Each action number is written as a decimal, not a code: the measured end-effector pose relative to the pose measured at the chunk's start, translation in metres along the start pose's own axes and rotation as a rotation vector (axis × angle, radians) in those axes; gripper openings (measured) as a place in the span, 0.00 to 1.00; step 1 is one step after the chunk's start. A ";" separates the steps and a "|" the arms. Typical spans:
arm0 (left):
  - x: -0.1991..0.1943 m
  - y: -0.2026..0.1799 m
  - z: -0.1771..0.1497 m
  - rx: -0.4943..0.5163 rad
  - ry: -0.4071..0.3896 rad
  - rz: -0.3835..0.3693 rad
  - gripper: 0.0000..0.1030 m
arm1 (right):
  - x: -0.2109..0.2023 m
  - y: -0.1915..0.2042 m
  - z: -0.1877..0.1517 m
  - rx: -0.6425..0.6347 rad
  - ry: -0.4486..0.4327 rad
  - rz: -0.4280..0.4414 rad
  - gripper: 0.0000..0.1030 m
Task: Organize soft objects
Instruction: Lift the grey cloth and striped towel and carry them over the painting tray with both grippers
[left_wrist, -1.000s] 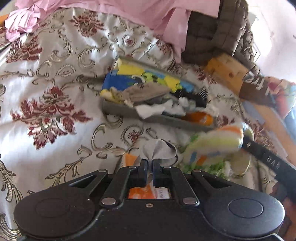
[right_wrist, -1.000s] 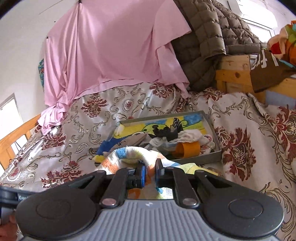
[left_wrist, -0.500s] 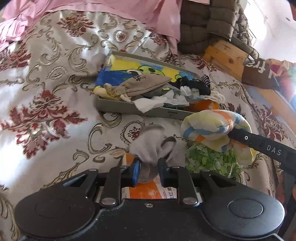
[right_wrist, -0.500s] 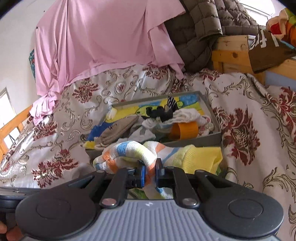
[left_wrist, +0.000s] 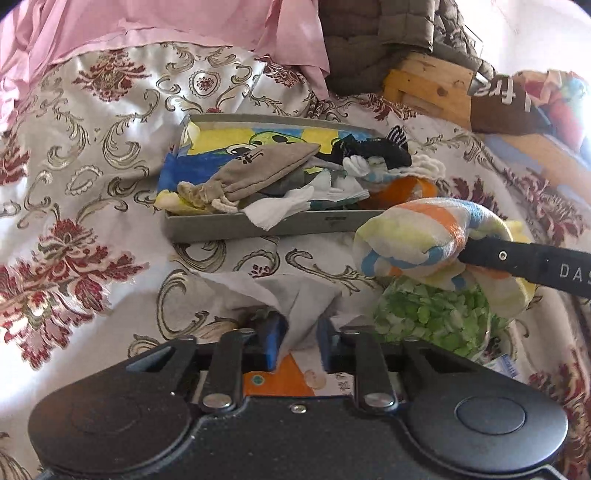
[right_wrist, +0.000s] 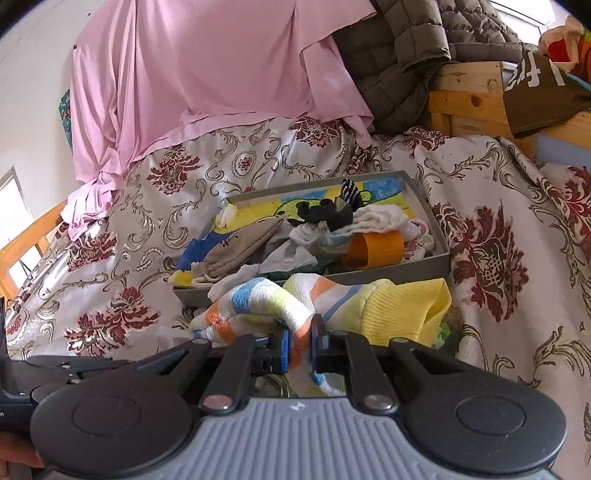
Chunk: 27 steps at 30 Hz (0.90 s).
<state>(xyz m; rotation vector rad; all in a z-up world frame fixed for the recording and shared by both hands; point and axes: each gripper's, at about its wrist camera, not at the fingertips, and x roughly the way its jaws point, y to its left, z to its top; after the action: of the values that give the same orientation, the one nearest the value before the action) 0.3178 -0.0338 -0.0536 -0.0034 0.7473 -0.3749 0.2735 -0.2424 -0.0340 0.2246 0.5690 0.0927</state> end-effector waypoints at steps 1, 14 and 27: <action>0.000 -0.001 0.000 0.008 -0.001 0.005 0.15 | 0.000 0.001 0.000 -0.003 0.002 -0.001 0.12; -0.023 -0.008 0.006 0.020 -0.151 0.039 0.00 | -0.011 0.005 0.003 -0.030 -0.068 0.001 0.11; -0.061 -0.010 0.022 -0.058 -0.292 0.015 0.00 | -0.025 0.000 0.016 0.013 -0.142 0.030 0.11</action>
<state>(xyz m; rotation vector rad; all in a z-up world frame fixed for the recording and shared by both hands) 0.2879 -0.0256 0.0043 -0.1049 0.4686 -0.3302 0.2612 -0.2489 -0.0078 0.2501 0.4253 0.1014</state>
